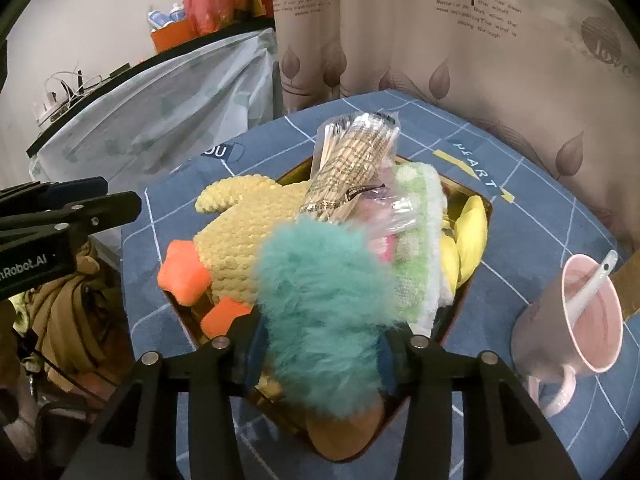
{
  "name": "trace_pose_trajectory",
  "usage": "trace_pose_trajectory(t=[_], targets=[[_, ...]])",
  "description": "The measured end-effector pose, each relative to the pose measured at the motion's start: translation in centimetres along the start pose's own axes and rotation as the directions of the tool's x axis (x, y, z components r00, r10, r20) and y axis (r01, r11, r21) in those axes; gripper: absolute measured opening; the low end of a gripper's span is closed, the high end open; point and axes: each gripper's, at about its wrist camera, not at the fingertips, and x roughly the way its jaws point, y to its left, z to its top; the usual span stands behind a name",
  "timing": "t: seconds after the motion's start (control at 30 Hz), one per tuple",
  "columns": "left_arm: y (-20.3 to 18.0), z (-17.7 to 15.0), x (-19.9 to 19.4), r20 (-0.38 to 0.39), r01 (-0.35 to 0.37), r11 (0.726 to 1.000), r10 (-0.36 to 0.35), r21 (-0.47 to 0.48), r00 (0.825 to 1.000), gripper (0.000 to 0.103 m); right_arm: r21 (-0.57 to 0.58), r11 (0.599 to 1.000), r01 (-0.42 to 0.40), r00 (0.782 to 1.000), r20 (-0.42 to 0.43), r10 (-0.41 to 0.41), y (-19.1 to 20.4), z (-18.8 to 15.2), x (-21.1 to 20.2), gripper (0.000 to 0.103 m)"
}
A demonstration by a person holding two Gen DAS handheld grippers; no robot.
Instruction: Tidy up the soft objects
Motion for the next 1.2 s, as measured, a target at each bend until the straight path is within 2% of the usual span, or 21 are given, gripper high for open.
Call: trace_pose_trajectory(t=[0.1,0.17,0.23,0.33,0.47,0.67,0.9,1.2], targets=[[-0.4,-0.1,-0.2,0.001,-0.001,1.0,0.001,0.0,1.0,0.053,0.014,1.0,-0.005,1.0,0.004,0.005,0.1,-0.1,-0.6,0.051],[-0.7,0.0,-0.4,0.002,-0.002,1.0,0.002,0.001,1.0,0.053,0.03,1.0,0.003,1.0,0.004,-0.003,0.0,-0.1,-0.9,0.06],[-1.0,0.0,-0.6,0.005,-0.002,1.0,0.002,0.005,1.0,0.053,0.05,0.999,0.009,1.0,0.007,-0.009,-0.1,-0.2,-1.3,0.063],[-1.4,0.0,-1.1,0.008,-0.001,1.0,0.001,0.013,1.0,0.053,0.076,0.997,0.016,1.0,0.006,-0.017,-0.2,-0.3,-2.0,0.077],[-2.1,0.0,-1.4,0.004,-0.004,1.0,0.004,0.021,1.0,0.053,0.104,0.994,0.033,0.999,0.016,-0.034,-0.5,-0.5,-3.0,0.087],[-2.9,0.0,-2.2,0.007,-0.008,1.0,0.008,0.028,1.0,0.053,0.139,0.989,0.049,0.998,0.024,-0.053,-1.1,-0.6,-4.1,0.095],[-3.6,0.0,-2.6,0.004,-0.004,0.999,0.004,0.033,1.0,0.053,0.189,0.98,0.056,0.998,0.013,-0.059,-1.7,-1.1,-5.2,0.098],[-5.1,-0.2,-3.4,-0.003,0.015,0.999,-0.015,0.05,1.0,0.053,0.21,0.972,0.106,0.993,0.026,-0.113,-2.0,-1.7,-7.0,0.101]])
